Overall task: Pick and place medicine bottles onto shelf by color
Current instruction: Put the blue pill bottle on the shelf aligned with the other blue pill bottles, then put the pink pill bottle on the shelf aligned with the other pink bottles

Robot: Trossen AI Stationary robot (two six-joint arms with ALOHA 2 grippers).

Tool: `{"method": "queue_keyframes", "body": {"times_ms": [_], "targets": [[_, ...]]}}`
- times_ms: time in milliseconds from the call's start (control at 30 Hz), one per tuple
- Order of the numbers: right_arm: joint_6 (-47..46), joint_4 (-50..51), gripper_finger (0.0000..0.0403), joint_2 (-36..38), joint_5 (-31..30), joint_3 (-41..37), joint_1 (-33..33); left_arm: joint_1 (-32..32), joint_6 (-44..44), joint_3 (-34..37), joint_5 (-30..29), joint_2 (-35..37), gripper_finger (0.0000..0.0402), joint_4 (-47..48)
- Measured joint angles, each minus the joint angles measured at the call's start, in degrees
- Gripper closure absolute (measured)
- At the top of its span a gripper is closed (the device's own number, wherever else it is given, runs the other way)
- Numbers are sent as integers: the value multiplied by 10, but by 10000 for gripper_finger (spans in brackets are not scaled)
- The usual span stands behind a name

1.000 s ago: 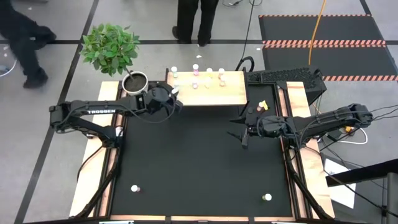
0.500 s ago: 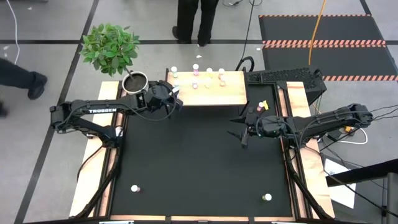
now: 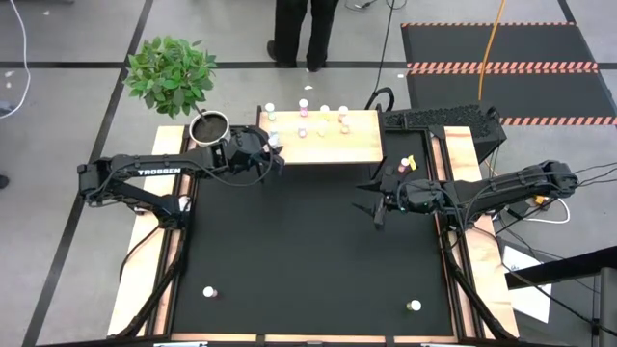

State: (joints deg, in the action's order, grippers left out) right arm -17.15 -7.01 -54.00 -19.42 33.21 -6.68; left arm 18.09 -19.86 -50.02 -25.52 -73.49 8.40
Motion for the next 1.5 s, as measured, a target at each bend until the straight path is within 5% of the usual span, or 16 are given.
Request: {"method": "queue_keyframes", "body": {"times_ms": [767,1033,1167,1300,1500], "targets": [[-34,0,138,0,3,0,-2,-6,6,-14,30,20,153,7],[-113,25,138,1,3,0,-2,-18,17,-97,30,97,137,206],[-139,32,138,5,18,0,-2,-61,-9,-155,57,120,138,369],[-157,30,138,15,18,0,-2,-140,-76,-177,148,124,152,487],[-194,26,138,30,17,0,-2,-327,-221,-150,198,123,171,550]]}}
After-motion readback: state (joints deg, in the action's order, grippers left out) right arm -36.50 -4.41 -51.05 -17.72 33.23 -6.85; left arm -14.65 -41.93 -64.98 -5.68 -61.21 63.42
